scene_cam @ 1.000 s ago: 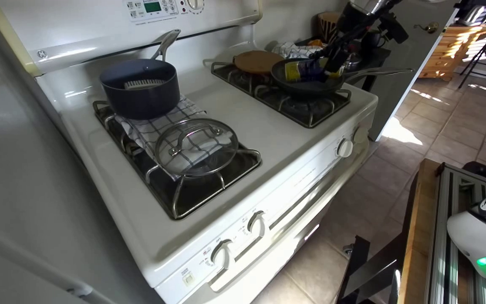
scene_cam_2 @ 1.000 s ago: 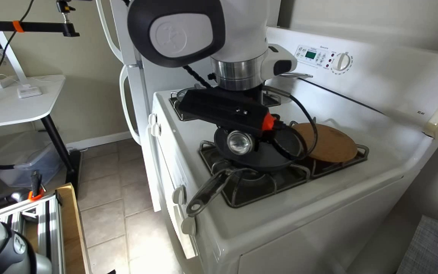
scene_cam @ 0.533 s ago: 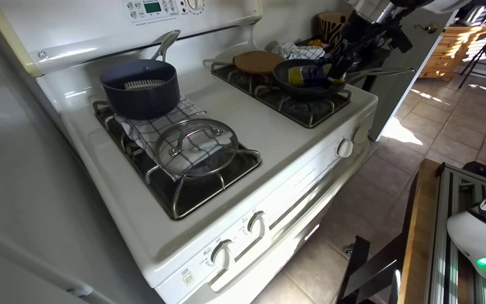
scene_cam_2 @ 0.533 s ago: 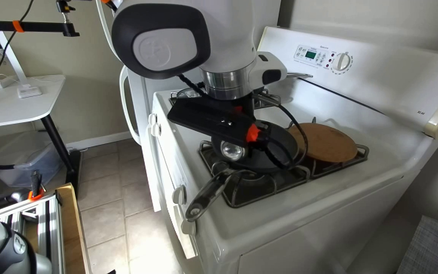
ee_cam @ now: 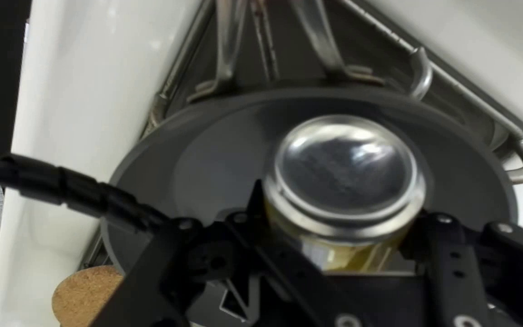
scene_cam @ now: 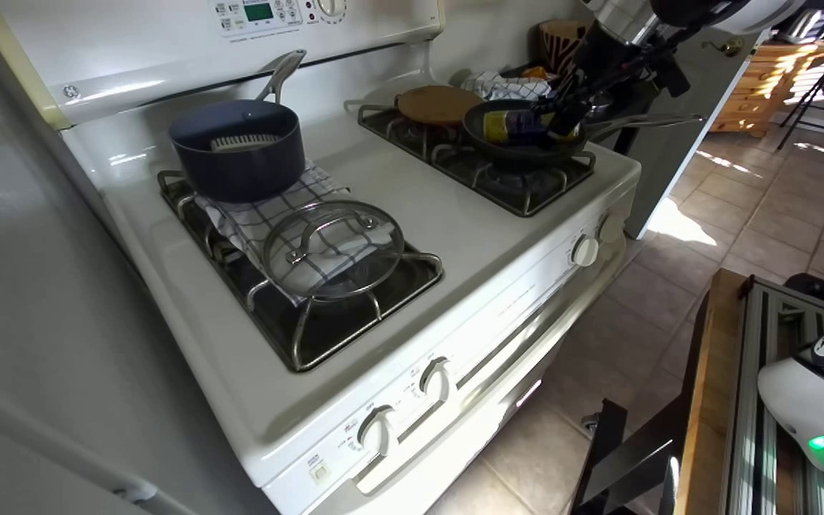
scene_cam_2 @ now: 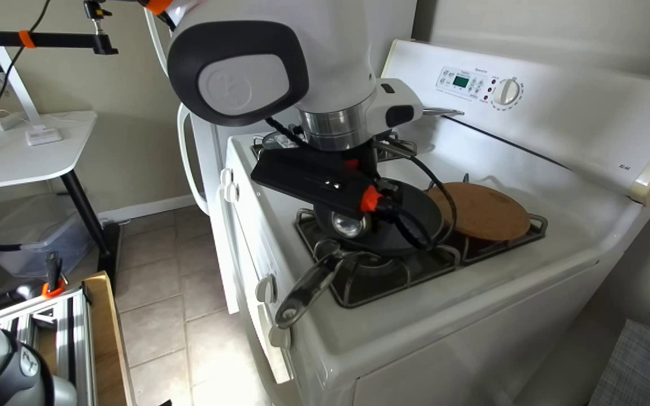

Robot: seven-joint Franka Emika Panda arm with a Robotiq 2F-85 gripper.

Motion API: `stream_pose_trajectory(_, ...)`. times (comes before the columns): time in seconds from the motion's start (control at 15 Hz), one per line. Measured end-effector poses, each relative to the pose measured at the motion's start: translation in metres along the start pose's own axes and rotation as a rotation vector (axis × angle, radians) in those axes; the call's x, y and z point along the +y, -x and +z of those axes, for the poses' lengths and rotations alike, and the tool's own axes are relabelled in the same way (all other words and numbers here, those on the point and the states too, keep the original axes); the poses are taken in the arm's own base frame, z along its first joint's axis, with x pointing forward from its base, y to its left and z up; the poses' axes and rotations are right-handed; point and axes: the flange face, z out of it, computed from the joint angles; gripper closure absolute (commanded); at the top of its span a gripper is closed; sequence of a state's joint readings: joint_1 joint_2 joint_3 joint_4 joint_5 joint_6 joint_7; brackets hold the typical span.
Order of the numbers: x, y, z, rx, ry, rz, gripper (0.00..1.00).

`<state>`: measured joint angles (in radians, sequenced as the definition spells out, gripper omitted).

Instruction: Move the can to the left, then put the can in the pan

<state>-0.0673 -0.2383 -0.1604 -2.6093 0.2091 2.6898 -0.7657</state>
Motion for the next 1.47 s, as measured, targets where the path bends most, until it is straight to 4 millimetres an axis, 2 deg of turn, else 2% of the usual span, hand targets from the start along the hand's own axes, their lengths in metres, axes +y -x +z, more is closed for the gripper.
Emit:
stream_pose_trajectory(0.47,0.001,-0.002,0.002,-0.005,-0.005,0.007,0.64)
stream_pose_trajectory(0.8,-0.003,-0.004,0.011,-0.040,-0.037,-0.002,0.64)
stream_pose_trajectory(0.87,-0.004,-0.004,0.012,-0.045,-0.042,-0.005,0.19)
stream_pose_trajectory(1.07,-0.003,-0.007,0.015,-0.054,-0.048,-0.005,0.01)
stream_pose_trajectory(1.27,0.000,-0.009,0.015,-0.055,-0.047,-0.003,0.00)
stream_pose_trajectory(1.47,0.007,-0.014,0.007,-0.037,-0.033,0.004,0.00)
